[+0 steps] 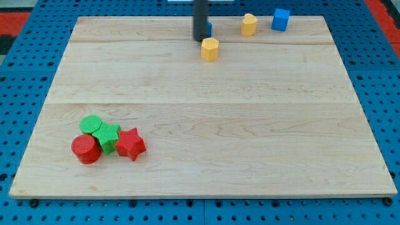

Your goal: Slide the blue triangle right a bit

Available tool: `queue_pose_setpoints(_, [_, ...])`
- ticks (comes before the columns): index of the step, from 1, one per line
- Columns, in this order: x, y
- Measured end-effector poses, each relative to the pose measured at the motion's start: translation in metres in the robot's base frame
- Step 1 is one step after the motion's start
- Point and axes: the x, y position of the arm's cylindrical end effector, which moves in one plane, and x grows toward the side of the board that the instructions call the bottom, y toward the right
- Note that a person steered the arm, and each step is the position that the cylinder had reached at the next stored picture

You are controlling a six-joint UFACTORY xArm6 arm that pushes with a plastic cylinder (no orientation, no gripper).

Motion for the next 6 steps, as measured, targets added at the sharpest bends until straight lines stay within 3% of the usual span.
queue_pose_setpoints(1, [-0.002,-0.065])
queue_pose_setpoints(2, [-0.039,-0.032])
queue_pose_setpoints(3, [-0.042,0.022])
queue_pose_setpoints(4, [-0.013,0.050])
queue_pose_setpoints(5, [-0.007,0.031])
queue_pose_setpoints(6, [-0.006,-0.073])
